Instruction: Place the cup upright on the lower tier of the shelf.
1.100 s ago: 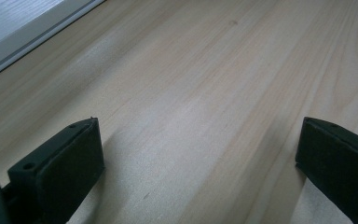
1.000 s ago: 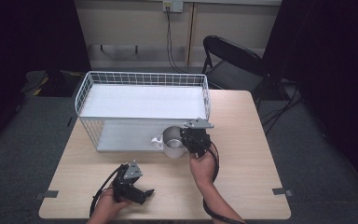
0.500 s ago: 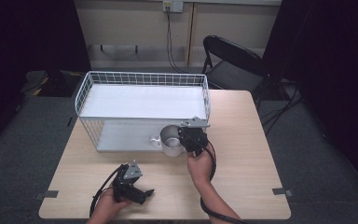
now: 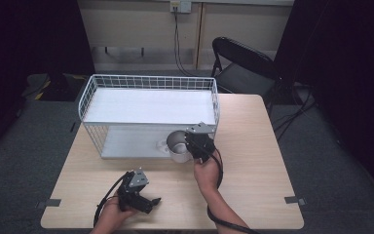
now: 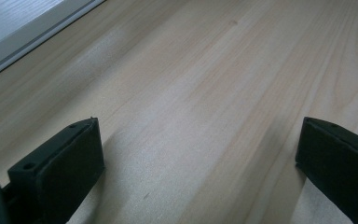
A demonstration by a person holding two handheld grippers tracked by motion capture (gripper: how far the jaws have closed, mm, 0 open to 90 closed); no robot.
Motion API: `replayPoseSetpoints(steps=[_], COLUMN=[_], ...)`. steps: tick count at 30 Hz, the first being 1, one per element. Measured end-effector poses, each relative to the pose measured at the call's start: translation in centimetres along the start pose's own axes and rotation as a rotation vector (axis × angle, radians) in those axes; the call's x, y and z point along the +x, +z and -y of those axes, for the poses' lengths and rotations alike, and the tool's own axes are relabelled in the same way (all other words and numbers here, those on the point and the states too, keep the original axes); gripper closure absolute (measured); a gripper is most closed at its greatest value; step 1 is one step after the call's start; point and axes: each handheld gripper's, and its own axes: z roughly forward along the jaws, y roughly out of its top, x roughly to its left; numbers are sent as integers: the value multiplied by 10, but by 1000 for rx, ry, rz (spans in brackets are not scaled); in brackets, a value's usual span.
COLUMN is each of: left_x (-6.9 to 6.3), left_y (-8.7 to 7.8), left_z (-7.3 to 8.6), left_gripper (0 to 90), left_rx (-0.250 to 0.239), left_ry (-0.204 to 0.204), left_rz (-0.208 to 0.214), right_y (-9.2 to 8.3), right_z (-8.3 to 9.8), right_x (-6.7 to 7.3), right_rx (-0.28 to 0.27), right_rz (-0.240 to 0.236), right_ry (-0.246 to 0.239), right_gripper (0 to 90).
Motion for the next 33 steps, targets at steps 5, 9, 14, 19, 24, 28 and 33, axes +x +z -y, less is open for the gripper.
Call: replayPoseSetpoints(steps=[5,9,14,19,24,28,33], left_x=[0,0,0,0,0,0,0], left_y=[0,0,0,0,0,0,0], left_z=[0,0,0,0,0,0,0], left_gripper=[1,1,1,1,1,1,1], left_rx=[2,1,1,1,1,0,0], left_ry=[2,1,2,1,1,0,0], left_rz=[0,0,0,0,0,-1,0], right_y=[0,2,4,7,9,10,12], right_z=[-2,-3,-2,-1,-1,-1,-2], right_x=[-1,-1,-3,-2,-1,-1,-3], right_rx=[-2,-4,-12,-10,-19,-20,-24], right_rz=[9,16,23,33,42,53,52], right_ry=[3,2,15,15,20,19,31], right_gripper=[815,815,814,810,805,806,803])
